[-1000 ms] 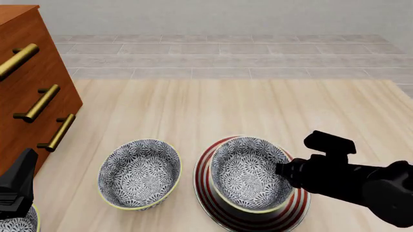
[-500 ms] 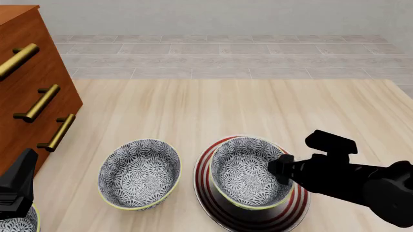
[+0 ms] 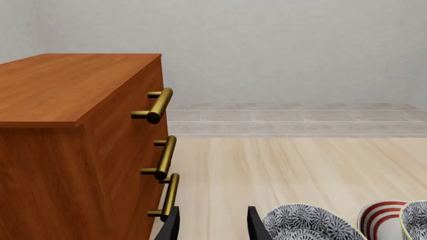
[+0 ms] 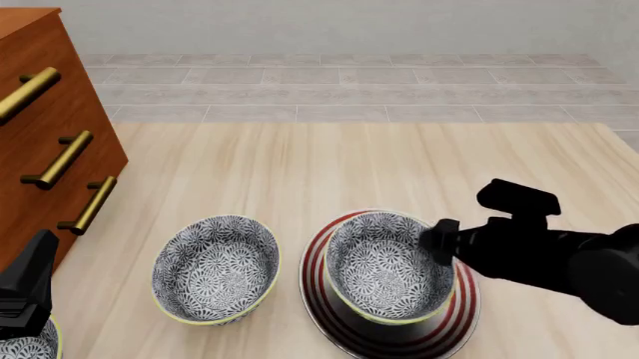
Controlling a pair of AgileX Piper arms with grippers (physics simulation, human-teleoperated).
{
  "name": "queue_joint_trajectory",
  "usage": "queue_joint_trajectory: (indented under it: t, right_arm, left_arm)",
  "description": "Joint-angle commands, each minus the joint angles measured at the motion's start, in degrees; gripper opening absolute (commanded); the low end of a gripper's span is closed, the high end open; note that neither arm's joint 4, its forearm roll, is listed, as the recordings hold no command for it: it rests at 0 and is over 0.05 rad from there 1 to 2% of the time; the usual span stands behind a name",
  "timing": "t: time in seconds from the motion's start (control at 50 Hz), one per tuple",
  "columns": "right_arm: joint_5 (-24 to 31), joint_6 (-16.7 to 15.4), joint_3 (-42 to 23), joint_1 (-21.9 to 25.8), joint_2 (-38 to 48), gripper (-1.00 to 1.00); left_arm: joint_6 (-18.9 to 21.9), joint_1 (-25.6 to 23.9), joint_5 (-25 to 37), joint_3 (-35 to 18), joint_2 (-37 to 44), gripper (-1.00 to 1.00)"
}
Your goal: Pick up the bowl and put it in the front on the plate.
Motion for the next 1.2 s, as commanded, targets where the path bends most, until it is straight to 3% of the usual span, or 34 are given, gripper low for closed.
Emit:
queue_joint_trajectory:
  t: [0.02,0.2,0.46,1.04,1.2]
  right_arm:
    - [4.3,-2.8,-3.5,-1.6,-1.8,1.00]
    - [8.2,-6.7,-8.4,-3.8,-2.7,1.00]
    - [10.6,-8.8,-12.7,-5.4,-3.9,1.00]
    - [8.3,-9.0,-14.4,-8.5,-6.5,1.00]
    - [6.6,-8.3,-14.2,-11.2,-9.0,1.00]
  left_arm:
    - [0.0,0.0,0.0,0.0,0.0,1.00]
    - [0.0,0.0,0.0,0.0,0.0,1.00]
    - [0.0,0.0,0.0,0.0,0.0,1.00]
    - [0.0,0.0,0.0,0.0,0.0,1.00]
    - [0.0,0.0,0.0,0.0,0.0,1.00]
